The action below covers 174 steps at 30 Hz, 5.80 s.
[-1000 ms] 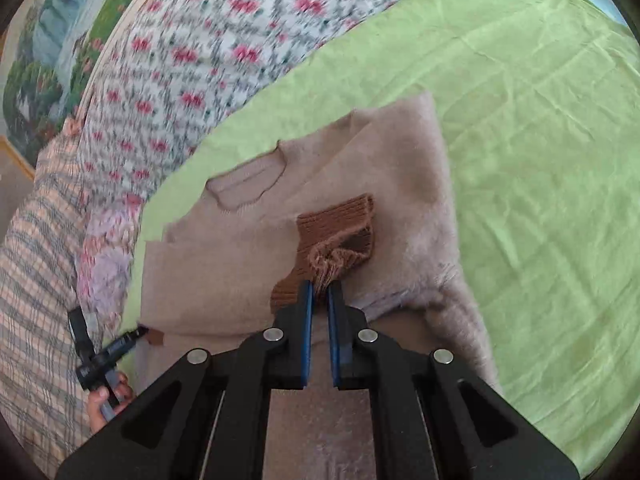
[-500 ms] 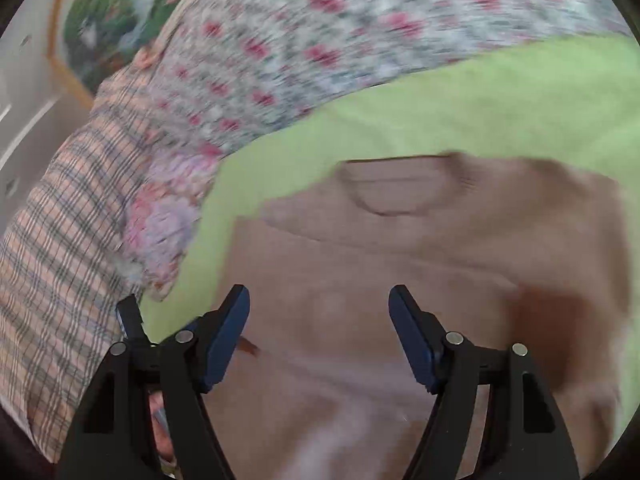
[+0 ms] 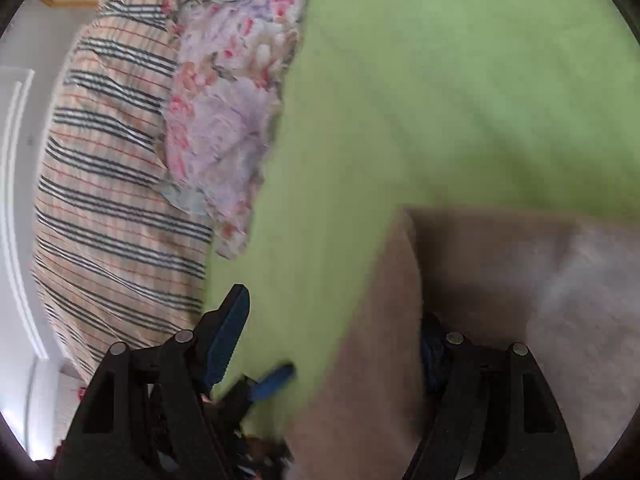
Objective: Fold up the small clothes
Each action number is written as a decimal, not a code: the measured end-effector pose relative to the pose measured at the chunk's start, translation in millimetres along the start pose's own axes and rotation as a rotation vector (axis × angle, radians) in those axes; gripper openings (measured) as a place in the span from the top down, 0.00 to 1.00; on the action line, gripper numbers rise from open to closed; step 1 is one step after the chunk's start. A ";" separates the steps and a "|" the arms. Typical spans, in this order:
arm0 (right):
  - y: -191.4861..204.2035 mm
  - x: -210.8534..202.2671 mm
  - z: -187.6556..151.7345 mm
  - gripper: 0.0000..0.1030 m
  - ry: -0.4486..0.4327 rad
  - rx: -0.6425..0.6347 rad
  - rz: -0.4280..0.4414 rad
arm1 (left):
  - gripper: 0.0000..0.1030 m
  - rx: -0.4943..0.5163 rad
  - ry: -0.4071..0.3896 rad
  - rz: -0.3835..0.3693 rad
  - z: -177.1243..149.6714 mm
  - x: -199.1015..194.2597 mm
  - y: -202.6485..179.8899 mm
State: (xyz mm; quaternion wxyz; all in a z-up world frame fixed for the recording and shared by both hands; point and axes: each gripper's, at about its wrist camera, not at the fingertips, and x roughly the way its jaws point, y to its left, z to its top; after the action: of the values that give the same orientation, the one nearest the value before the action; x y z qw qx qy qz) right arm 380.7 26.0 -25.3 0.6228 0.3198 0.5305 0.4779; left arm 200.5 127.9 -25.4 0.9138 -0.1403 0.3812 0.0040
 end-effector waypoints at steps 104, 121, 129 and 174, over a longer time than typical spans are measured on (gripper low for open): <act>17.9 -234.7 -560.6 0.89 -0.436 0.017 -0.379 | 0.80 0.446 0.463 -0.553 -200.4 -177.2 42.8; 74.4 -298.3 -543.1 0.91 -0.729 -0.086 -0.158 | 0.95 0.335 0.178 -0.628 -149.9 -231.1 40.2; 78.8 -328.3 -483.8 0.91 -0.873 -0.107 -0.176 | 0.95 0.279 0.004 -0.617 -76.1 -222.2 20.8; -68.4 -300.9 -224.6 0.83 -0.450 0.059 -0.723 | 0.72 0.479 0.321 -0.341 28.3 38.7 -135.3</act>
State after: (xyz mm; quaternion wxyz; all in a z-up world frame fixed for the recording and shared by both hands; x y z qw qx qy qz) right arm 187.0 -302.9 -32.6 0.8410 0.2272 0.4730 0.1318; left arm 263.0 1.5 0.8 0.8366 0.0178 0.4815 -0.2608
